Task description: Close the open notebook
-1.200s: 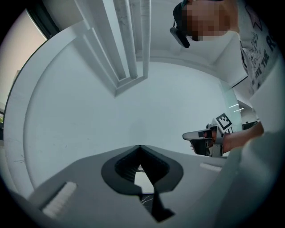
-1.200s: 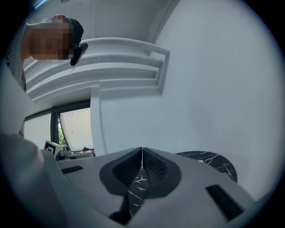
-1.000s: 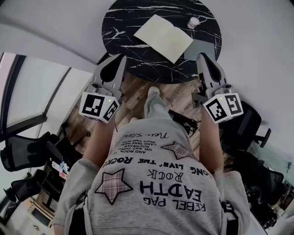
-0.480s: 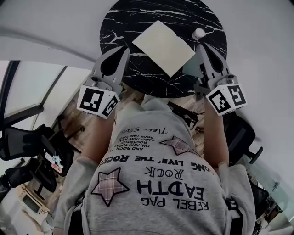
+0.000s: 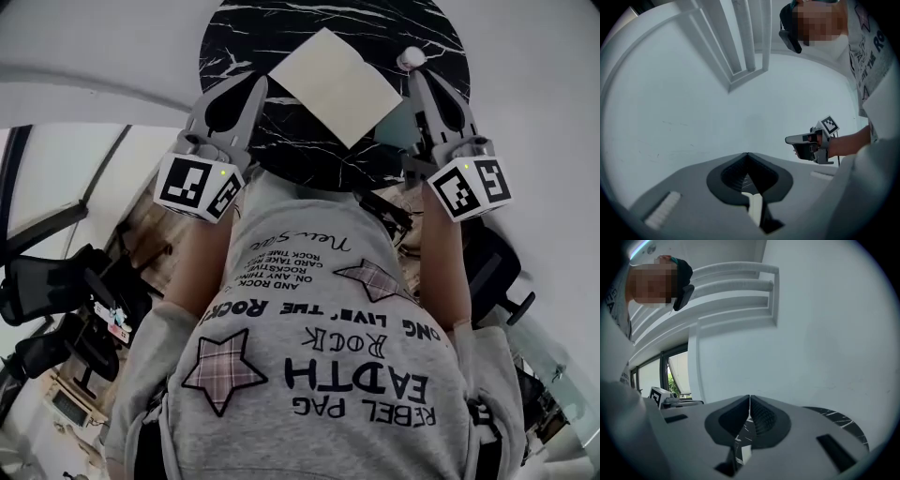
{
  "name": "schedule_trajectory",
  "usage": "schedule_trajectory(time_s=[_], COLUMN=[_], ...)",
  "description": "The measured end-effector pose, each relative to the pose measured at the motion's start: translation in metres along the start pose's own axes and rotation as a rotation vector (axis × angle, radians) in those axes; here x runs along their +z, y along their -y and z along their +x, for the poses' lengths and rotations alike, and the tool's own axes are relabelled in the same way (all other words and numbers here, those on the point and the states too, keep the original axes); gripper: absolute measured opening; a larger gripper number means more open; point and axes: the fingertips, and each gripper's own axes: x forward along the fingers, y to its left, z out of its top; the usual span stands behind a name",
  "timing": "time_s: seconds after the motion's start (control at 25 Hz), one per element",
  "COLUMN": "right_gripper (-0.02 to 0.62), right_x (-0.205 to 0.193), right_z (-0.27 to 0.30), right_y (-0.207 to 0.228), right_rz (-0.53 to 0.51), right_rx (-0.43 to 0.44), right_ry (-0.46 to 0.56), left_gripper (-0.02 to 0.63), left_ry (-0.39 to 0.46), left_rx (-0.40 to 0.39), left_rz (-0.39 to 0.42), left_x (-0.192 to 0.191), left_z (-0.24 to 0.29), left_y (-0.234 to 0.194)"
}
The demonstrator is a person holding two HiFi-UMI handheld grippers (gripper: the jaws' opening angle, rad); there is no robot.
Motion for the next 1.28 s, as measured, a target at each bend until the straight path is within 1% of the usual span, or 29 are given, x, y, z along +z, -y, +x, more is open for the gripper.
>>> schedule_trajectory(time_s=[0.16, 0.32, 0.4, 0.72, 0.88, 1.0, 1.08, 1.28], right_gripper=[0.013, 0.012, 0.012, 0.012, 0.012, 0.014, 0.012, 0.012], right_x=[0.000, -0.005, -0.008, -0.022, -0.026, -0.032, -0.037, -0.047], right_z=[0.000, -0.002, -0.002, -0.005, -0.009, -0.010, -0.010, -0.011], right_y=[0.005, 0.010, 0.012, 0.013, 0.016, 0.016, 0.013, 0.012], right_rz=[0.014, 0.035, 0.044, 0.060, 0.063, 0.072, 0.077, 0.080], right_rx=[-0.047, -0.106, -0.129, -0.187, -0.213, -0.226, -0.236, -0.253], right_ry=[0.011, 0.016, 0.012, 0.012, 0.012, 0.003, -0.005, -0.034], left_gripper=[-0.003, -0.003, -0.003, -0.003, 0.000, 0.008, 0.018, 0.066], left_ry=[-0.020, -0.049, -0.070, -0.158, -0.192, -0.219, -0.254, -0.365], left_rx=[-0.048, -0.119, -0.135, -0.120, -0.131, -0.144, -0.153, -0.167], left_rz=[0.003, 0.077, 0.091, 0.082, 0.033, 0.011, 0.007, 0.030], left_x=[-0.003, -0.011, -0.019, -0.067, -0.089, -0.102, -0.113, -0.151], left_z=[0.012, 0.023, 0.027, 0.039, 0.049, 0.054, 0.056, 0.065], left_y=[-0.003, -0.004, -0.007, -0.031, -0.039, -0.046, -0.052, -0.064])
